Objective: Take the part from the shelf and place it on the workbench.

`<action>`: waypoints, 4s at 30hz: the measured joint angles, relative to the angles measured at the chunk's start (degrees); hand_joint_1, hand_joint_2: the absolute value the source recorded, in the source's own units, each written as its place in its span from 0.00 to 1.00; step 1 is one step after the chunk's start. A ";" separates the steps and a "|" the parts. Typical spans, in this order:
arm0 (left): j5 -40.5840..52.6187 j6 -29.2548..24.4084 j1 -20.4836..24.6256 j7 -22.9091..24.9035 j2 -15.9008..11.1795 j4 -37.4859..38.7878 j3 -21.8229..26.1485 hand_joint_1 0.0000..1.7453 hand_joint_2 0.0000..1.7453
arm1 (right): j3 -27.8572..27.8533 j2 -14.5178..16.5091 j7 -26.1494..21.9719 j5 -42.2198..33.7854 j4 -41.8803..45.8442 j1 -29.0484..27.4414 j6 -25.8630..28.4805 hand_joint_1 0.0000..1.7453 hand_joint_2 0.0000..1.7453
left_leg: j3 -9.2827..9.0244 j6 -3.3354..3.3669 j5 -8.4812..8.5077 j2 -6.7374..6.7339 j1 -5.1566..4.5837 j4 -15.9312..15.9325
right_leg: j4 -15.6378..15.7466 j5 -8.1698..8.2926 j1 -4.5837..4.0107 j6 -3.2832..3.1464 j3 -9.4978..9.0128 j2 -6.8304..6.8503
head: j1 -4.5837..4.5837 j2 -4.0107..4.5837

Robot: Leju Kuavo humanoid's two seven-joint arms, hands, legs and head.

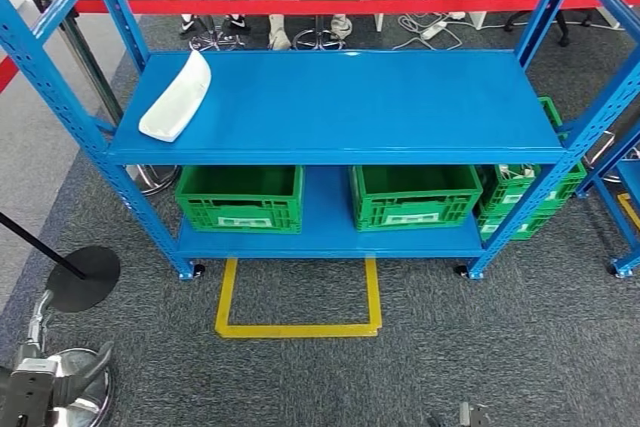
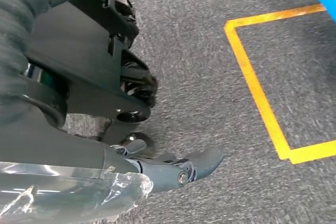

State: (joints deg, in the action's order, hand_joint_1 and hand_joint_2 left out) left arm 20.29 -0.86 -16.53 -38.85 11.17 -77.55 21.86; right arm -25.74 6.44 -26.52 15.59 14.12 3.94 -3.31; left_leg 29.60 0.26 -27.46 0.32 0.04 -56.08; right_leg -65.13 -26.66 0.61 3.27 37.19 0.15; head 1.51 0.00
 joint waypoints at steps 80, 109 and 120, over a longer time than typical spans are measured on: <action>23.83 -16.54 0.65 -0.10 5.49 -6.09 -1.34 0.00 1.00 | -1.10 0.97 20.05 20.74 -2.14 -1.50 7.37 0.00 1.00 | 4.70 -2.25 2.02 0.31 1.37 -2.44 | 6.28 -2.28 -0.45 -0.99 -5.67 -0.76 | 1.56 0.00; 29.28 -15.65 2.61 2.57 2.73 -10.14 2.12 0.00 1.00 | -0.02 0.96 19.16 24.51 -2.16 -1.49 6.17 0.00 1.00 | 4.54 -2.48 2.60 0.33 0.96 -2.62 | 6.01 -1.87 -0.58 -1.95 -5.70 -0.81 | 1.10 0.00; 30.93 -15.71 3.86 5.62 1.73 -10.16 1.45 0.00 1.00 | 0.43 0.97 19.02 25.77 -2.19 -1.43 5.89 0.00 1.00 | 2.05 0.08 0.40 0.49 1.01 -2.00 | -7.19 -4.90 -0.47 -0.48 2.86 -0.60 | 0.49 0.00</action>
State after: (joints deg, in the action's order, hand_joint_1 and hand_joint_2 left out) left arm 51.22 -16.57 -12.67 -33.23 12.91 -87.71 23.31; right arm -25.31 7.41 -7.50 41.36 11.93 2.51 2.58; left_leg 31.65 0.34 -27.06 0.80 1.05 -58.08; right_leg -72.32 -31.56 0.14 2.79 40.04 -0.44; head 2.00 0.00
